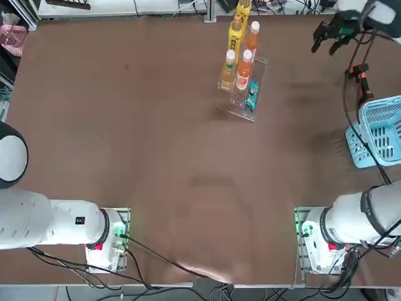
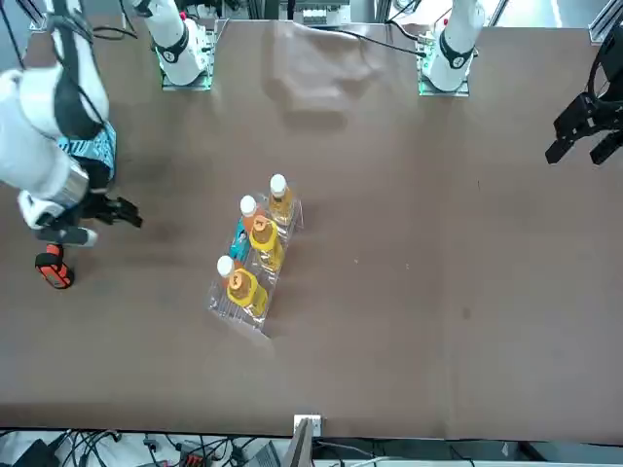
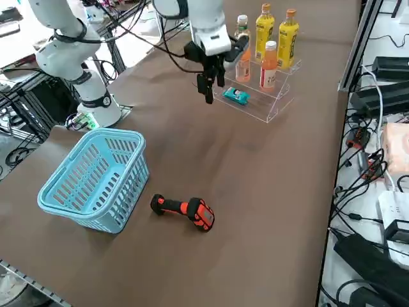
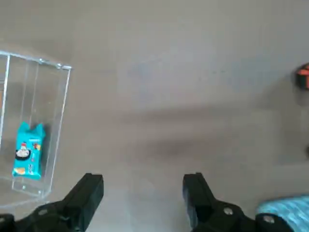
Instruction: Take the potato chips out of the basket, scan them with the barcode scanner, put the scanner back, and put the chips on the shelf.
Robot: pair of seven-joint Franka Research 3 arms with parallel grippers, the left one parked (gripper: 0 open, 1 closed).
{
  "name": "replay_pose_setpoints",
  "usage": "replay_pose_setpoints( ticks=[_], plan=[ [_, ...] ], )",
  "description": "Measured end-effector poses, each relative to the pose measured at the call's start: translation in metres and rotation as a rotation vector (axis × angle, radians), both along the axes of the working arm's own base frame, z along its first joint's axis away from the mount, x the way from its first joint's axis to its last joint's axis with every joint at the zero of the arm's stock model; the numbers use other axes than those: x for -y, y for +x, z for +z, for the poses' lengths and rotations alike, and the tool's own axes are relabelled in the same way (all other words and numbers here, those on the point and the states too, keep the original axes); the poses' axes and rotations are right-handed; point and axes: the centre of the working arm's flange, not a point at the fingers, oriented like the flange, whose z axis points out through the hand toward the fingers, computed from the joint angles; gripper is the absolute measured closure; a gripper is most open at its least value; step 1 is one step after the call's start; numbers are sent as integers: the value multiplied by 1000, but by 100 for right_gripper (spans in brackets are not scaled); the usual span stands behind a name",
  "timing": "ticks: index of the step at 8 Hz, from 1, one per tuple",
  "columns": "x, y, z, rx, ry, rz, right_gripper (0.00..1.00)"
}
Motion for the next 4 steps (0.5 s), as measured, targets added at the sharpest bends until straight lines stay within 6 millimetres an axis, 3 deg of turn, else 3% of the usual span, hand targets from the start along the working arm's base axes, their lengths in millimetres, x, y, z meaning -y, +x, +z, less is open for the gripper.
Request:
replay_pose_setpoints(
  ticks=[2,4],
  plan=[
    [25,-1,78,-24,-1,-17,0],
    [36,-9,142,-30,-24,-22,0]
  ],
)
